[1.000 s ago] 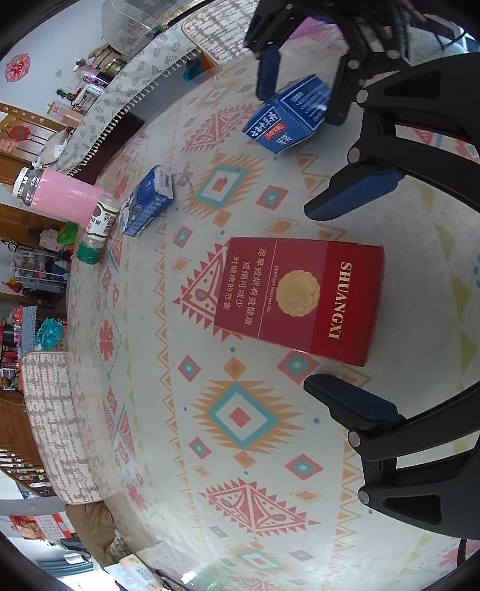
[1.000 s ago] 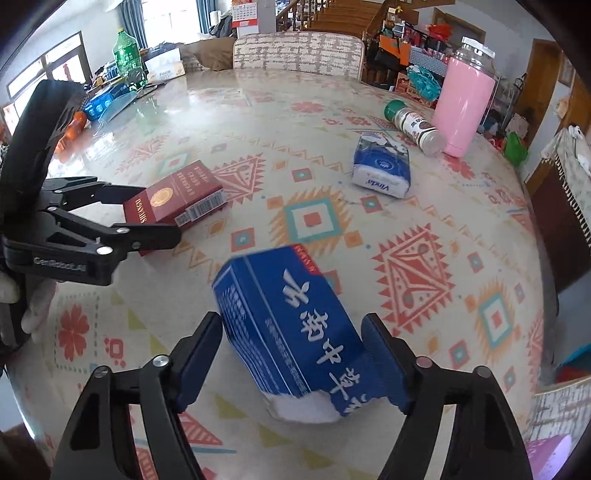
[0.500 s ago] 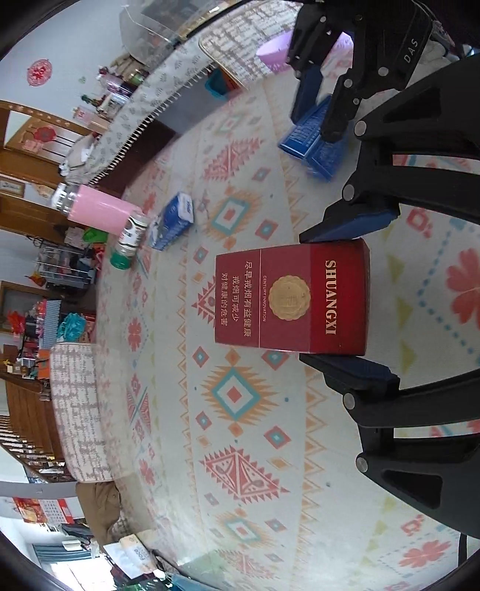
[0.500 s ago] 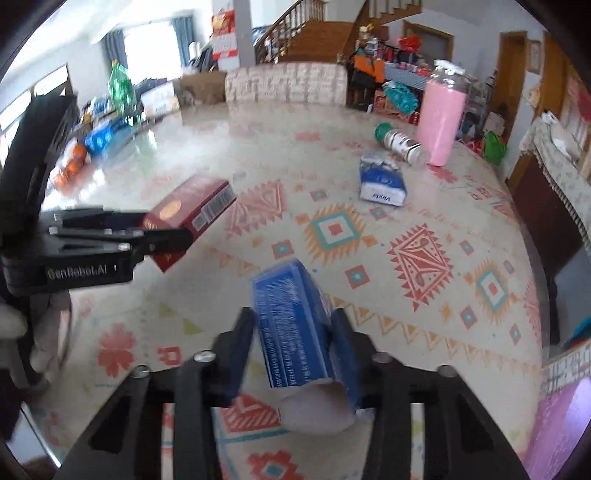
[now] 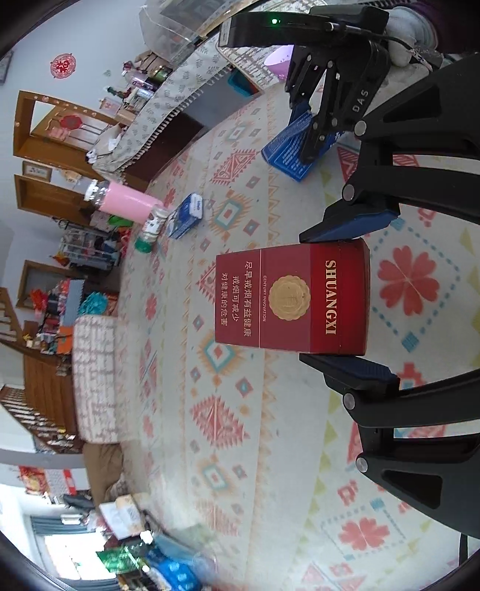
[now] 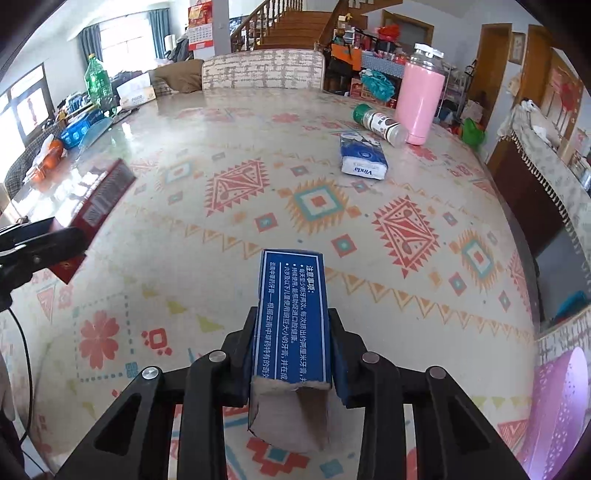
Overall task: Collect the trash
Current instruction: 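Lift both held boxes and carry them toward the lilac basket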
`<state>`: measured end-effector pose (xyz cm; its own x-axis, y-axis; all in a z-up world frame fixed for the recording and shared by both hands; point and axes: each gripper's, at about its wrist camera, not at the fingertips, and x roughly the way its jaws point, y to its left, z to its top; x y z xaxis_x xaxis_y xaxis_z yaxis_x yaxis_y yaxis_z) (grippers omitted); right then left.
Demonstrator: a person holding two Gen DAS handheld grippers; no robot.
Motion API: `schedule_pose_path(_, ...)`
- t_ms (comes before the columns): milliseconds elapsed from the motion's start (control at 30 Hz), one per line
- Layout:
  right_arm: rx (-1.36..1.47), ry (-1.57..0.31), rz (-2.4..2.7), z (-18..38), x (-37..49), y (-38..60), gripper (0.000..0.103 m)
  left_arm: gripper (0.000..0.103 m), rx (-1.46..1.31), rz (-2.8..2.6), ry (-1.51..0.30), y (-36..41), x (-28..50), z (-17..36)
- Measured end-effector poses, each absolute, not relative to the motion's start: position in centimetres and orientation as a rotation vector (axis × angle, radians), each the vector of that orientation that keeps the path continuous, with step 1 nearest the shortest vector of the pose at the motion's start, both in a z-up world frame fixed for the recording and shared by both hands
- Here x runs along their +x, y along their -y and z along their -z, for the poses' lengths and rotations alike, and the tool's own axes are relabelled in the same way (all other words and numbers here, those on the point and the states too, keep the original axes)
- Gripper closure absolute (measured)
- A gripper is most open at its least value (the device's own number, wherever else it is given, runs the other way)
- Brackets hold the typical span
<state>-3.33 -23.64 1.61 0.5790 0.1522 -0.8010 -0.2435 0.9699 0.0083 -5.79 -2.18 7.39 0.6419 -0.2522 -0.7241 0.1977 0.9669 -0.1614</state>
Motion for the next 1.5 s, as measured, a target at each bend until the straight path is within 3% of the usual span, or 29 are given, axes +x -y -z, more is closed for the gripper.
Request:
schedule_pose_path(667,0.050,-0.676,-0.155,-7.4,-14.6,25.4,0.067,0.048,0.042,0.235,-0.729,3.8,-11.3,-9.5)
schedule_pose_path(1500,0.298,-0.631,0.002,-6.5,-18.3,38.7,0.067,0.048,0.231,0.348,-0.730,15.6,-10.1,-8.9)
